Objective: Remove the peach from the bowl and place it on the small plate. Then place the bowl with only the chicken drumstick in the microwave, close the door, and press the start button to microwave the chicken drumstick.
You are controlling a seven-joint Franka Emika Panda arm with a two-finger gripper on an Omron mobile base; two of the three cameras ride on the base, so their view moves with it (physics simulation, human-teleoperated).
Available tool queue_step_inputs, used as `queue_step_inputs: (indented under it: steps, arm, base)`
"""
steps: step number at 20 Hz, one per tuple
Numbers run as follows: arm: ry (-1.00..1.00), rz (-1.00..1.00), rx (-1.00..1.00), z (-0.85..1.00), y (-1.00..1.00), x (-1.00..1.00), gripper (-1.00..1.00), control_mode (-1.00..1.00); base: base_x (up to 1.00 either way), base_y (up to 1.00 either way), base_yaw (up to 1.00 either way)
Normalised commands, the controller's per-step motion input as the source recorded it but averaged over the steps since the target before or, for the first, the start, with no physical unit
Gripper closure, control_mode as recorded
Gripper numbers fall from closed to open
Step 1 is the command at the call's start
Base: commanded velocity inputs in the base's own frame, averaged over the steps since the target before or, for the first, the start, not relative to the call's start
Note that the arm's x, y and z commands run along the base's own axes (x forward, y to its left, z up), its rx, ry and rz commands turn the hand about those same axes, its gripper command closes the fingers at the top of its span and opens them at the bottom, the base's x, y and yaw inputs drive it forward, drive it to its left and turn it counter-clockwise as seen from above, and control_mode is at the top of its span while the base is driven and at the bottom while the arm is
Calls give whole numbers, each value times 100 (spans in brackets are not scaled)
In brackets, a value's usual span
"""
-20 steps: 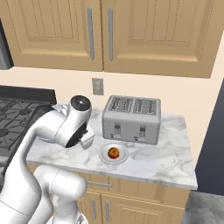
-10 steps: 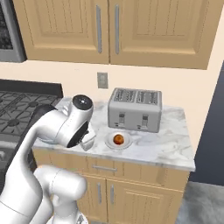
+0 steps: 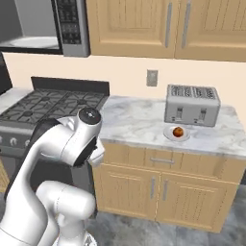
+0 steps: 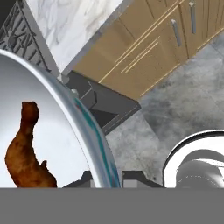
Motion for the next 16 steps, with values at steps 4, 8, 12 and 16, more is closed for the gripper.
queue_step_inputs:
  steps: [4,8,12,16]
  arm:
    - [0,0,0,0,0,0,100,100]
    - [0,0,0,0,0,0,100,100]
    - [0,0,0,0,0,0,100,100]
    - [0,0,0,0,0,0,100,100]
  base:
    - [4,100,0]
    - [46,94,0]
    - [33,72,0]
    - [71,33,0]
